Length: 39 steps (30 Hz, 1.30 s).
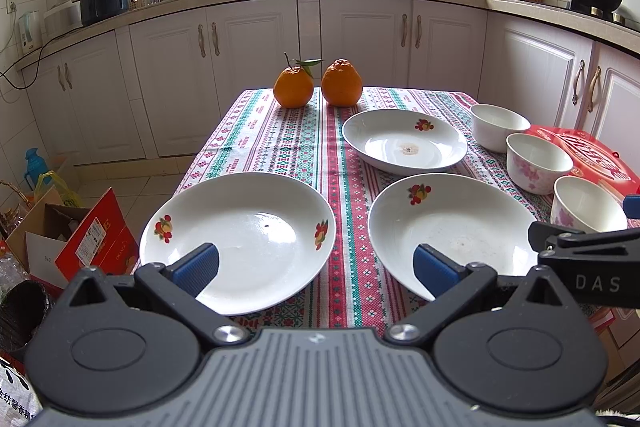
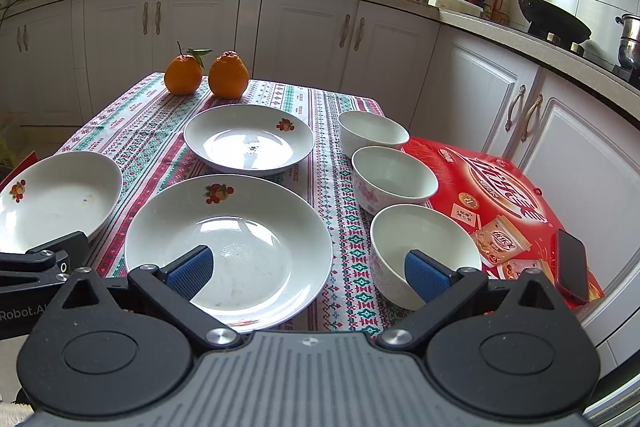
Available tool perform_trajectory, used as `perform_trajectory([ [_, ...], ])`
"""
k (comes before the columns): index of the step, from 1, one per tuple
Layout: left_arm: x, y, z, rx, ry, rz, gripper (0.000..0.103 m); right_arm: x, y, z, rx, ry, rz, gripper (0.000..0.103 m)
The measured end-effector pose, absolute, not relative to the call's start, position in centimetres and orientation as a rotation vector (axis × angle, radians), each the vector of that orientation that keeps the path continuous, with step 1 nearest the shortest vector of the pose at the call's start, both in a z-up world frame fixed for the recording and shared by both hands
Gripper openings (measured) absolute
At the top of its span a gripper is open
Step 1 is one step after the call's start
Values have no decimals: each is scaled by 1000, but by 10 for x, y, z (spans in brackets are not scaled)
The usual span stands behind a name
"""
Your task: Organize plates and bowls
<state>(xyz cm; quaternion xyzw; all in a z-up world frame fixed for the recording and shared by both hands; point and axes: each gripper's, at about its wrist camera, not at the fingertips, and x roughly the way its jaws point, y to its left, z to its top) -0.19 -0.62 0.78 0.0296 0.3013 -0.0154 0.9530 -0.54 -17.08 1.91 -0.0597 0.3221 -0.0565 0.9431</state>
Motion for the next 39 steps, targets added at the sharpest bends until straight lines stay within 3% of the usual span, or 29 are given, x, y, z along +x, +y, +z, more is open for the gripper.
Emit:
perform_trajectory([
  [39, 23, 47, -6, 121, 643, -52, 102, 52, -167, 46, -89, 629, 213, 103],
])
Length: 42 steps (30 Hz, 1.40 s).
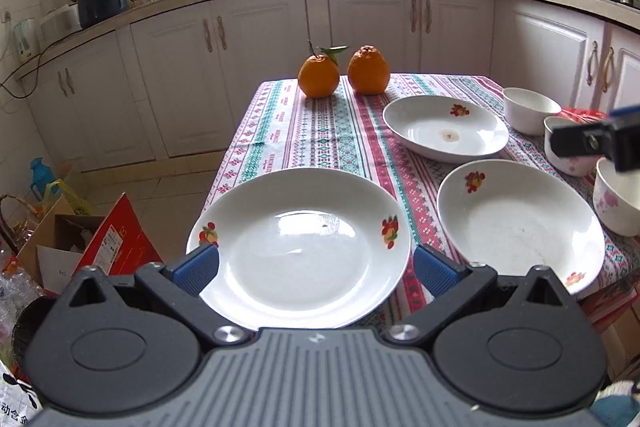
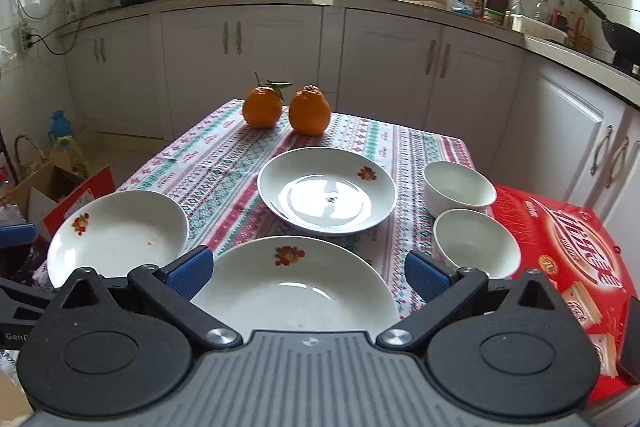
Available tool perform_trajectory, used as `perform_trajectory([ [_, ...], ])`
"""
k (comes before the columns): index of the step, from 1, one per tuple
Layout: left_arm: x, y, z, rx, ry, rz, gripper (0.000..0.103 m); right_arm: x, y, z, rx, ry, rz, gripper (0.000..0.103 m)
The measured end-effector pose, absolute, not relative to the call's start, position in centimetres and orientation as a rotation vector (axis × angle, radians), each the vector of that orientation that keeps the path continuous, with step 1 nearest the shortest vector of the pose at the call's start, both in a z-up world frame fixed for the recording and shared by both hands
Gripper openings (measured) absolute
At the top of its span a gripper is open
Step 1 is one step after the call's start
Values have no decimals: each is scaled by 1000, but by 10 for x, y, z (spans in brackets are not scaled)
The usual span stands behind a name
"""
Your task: Organize plates and bowls
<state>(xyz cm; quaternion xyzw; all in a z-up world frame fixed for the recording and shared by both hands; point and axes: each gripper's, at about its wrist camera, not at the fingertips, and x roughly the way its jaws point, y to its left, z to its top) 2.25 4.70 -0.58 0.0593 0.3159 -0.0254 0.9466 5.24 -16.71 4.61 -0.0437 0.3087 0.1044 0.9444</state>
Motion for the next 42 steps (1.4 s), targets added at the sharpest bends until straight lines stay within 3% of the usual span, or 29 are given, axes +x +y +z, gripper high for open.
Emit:
perform_trajectory([
  [20, 45, 97, -59, 132, 788, -195, 102, 132, -99, 9, -104, 817, 584, 103],
  [42, 57, 109, -65, 137, 786, -329, 103, 230, -27, -38, -126, 1039, 908, 103],
])
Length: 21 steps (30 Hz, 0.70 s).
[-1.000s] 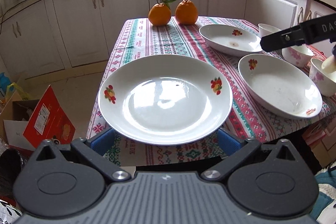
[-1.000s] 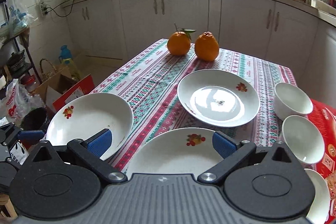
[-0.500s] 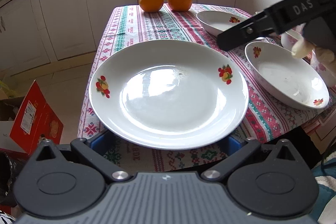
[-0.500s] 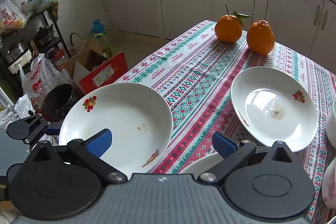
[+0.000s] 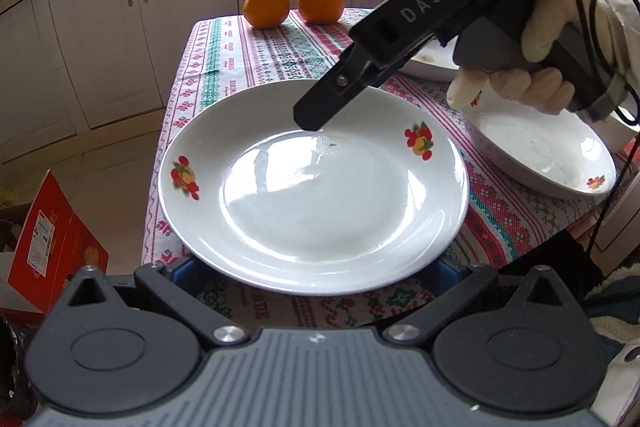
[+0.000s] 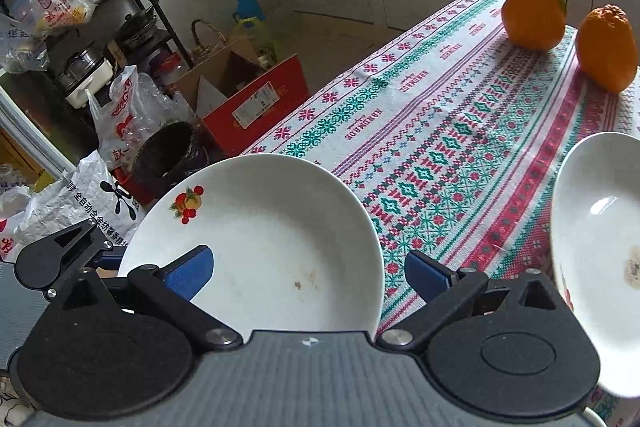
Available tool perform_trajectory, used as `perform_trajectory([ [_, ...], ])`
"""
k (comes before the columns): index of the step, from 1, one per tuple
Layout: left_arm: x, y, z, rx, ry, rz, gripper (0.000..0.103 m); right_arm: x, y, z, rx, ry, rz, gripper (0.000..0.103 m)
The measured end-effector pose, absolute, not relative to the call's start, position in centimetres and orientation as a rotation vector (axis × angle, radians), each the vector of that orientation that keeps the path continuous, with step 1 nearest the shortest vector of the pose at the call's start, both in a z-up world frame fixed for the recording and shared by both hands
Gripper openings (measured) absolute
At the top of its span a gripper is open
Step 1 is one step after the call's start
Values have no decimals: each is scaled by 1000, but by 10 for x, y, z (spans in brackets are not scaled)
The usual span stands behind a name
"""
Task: Organize plates and bowls
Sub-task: 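Hold the plate up with the left tool while the right tool grasps a deep white plate's rim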
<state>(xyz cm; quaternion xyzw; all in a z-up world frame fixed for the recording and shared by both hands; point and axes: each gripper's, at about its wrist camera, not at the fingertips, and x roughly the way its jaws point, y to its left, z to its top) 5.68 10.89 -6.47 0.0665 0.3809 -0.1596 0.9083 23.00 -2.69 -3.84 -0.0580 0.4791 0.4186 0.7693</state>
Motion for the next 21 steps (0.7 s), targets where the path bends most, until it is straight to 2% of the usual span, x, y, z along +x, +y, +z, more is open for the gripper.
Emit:
perform_trajectory([
  [9, 60, 116, -61, 172, 776, -362, 102, 245, -18, -47, -116, 1081, 966, 85],
  [21, 72, 124, -60, 205, 772, -401, 101, 252, -21, -44, -111, 1084, 983, 84],
])
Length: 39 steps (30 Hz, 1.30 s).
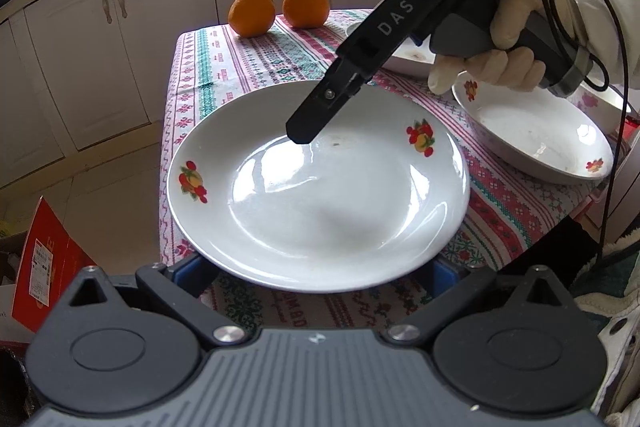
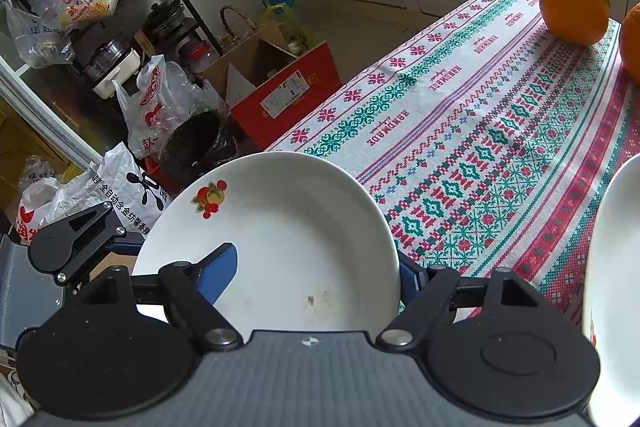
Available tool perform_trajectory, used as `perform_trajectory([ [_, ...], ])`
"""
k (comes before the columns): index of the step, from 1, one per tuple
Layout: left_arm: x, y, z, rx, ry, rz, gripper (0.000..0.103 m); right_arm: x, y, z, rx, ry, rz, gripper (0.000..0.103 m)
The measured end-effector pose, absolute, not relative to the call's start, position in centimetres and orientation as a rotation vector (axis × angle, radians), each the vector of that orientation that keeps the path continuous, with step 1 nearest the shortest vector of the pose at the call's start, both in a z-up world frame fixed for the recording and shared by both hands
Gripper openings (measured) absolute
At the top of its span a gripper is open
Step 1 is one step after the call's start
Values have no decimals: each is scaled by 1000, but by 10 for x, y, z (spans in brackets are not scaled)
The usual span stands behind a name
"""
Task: Organize plates and bowls
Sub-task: 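Hold the plate up with the left tool while the right tool grasps a deep white plate's rim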
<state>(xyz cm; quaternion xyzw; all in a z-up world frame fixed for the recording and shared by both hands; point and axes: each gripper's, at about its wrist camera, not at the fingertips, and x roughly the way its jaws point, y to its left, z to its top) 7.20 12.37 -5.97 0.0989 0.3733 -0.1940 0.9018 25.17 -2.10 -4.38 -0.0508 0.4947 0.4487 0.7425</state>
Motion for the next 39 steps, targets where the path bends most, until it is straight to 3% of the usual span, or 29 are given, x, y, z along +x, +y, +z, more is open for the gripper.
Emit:
perform_trajectory([
  [20, 142, 124, -59, 246, 738, -463, 101, 309, -31, -37, -95, 1034, 884, 85],
  [39, 155, 119, -61, 273, 730, -456, 101, 324, -33, -48, -89, 1023, 842, 86],
])
